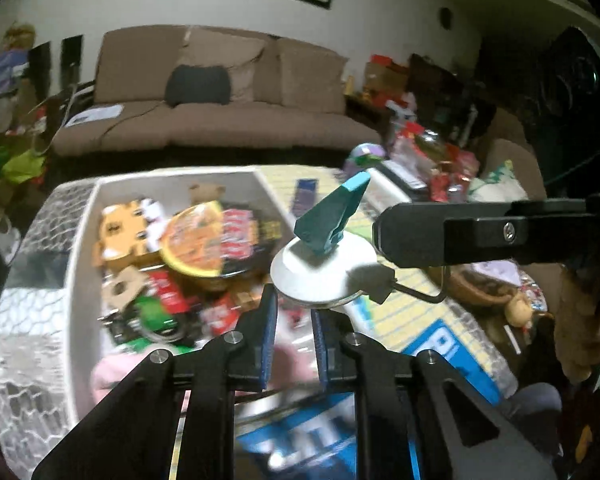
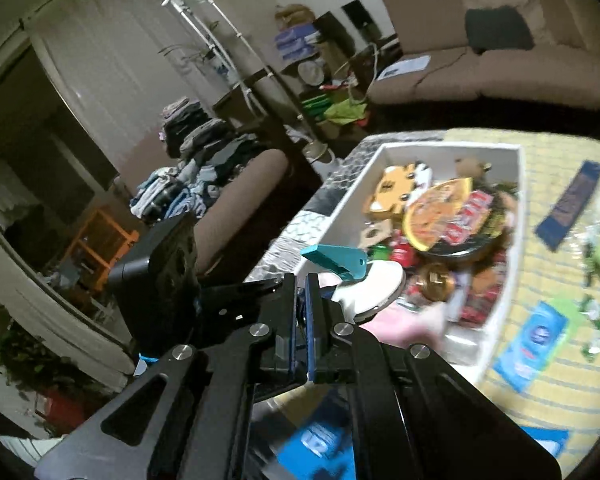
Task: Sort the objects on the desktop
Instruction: 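Lift the white round item and carry it over the white box, then lower the white round item into the box and open the right gripper, then reach the right gripper to the green sachets and grasp one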
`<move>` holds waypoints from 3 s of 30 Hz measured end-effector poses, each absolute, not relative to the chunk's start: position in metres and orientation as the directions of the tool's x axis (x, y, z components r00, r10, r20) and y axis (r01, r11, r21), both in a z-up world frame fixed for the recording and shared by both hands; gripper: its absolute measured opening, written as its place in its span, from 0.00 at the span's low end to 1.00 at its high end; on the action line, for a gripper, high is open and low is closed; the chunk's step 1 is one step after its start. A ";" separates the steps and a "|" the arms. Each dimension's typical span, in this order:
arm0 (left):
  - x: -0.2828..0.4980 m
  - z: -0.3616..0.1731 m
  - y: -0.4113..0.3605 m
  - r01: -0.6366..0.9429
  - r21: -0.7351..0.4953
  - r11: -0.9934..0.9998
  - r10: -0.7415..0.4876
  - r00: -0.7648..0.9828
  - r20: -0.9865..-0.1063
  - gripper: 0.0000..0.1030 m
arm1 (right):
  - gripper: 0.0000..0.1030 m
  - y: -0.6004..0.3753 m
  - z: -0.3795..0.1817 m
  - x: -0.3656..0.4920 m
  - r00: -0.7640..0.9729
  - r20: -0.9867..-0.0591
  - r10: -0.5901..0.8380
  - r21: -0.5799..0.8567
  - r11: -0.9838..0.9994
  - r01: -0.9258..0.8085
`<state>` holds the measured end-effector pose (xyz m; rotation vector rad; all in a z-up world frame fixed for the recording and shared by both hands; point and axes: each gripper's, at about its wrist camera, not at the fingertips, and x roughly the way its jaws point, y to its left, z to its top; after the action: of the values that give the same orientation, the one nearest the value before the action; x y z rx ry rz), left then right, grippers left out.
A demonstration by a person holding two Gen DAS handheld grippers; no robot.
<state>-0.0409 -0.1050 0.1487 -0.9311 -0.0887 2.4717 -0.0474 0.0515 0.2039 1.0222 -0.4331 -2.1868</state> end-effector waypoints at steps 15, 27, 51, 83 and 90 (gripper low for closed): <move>-0.133 0.085 -0.050 -0.455 -0.254 -0.853 0.475 -0.479 -0.738 0.15 | 0.04 0.076 0.131 -0.103 -0.500 -0.580 -0.643 0.590 -0.755 0.287; -0.134 0.040 -0.035 -0.423 -0.231 -0.876 0.397 -0.360 -0.845 0.27 | 0.04 0.119 0.054 -0.132 -0.512 -0.699 -0.500 0.494 -0.855 0.161; -0.079 0.060 -0.073 -0.325 -0.296 -0.898 0.409 -0.375 -0.832 0.78 | 0.45 0.085 0.105 -0.077 -0.514 -0.802 -0.303 0.202 -0.948 0.244; -0.065 0.093 0.071 -0.437 -0.204 -0.876 0.393 -0.401 -0.827 1.00 | 0.75 0.286 0.098 0.003 -0.579 -0.783 -0.227 0.321 -0.945 -0.064; -0.105 0.096 0.105 -0.412 -0.227 -0.882 0.403 -0.415 -0.815 1.00 | 0.57 0.304 0.045 -0.027 -0.520 -0.844 -0.134 0.222 -0.969 -0.111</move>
<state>-0.1055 0.1054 0.0961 -1.3215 0.0122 2.2991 -0.0271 0.3043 0.0450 1.5325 -0.3913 -2.6993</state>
